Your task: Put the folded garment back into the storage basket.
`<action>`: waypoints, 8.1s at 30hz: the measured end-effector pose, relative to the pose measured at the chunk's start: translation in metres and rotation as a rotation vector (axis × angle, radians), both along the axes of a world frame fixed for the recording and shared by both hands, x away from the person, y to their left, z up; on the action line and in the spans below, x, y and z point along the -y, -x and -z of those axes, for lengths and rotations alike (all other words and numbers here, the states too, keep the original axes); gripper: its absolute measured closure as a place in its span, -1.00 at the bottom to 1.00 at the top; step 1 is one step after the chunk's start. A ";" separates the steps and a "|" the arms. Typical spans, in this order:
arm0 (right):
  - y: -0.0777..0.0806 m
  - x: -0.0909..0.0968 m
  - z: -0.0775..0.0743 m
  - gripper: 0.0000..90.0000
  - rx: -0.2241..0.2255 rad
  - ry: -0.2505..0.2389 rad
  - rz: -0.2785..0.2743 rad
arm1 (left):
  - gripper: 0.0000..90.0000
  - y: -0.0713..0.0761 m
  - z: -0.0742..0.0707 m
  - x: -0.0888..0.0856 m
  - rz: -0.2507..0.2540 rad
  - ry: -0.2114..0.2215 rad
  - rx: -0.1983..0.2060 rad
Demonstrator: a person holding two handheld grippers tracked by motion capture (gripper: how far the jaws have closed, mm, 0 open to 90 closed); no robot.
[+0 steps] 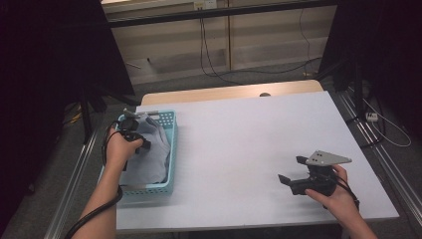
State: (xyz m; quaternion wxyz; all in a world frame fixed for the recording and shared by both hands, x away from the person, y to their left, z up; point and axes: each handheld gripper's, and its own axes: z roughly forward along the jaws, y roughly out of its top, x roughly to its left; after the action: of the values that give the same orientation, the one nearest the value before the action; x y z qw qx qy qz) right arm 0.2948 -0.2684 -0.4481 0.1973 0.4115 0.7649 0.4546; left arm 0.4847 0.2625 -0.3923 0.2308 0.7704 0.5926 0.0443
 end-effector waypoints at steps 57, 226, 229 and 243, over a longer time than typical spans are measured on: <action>-0.006 0.000 -0.005 -0.84 0.017 -0.010 0.001 | 0.09 -0.003 -0.039 0.032 0.058 0.082 0.072; 0.001 0.014 -0.004 -0.87 -0.007 -0.018 -0.014 | -0.66 0.118 0.020 0.132 0.533 0.270 0.201; 0.001 0.015 -0.004 -0.87 -0.008 -0.018 -0.013 | -0.66 0.119 0.023 0.130 0.536 0.270 0.207; 0.001 0.016 -0.003 -0.87 -0.010 -0.010 -0.011 | -0.66 0.121 0.027 0.125 0.547 0.291 0.215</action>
State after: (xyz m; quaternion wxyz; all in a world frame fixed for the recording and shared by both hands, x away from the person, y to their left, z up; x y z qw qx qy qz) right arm 0.2942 -0.2849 -0.4447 0.1889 0.4105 0.7658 0.4576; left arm 0.3634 0.1371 -0.4190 0.4030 0.8509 0.3362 -0.0233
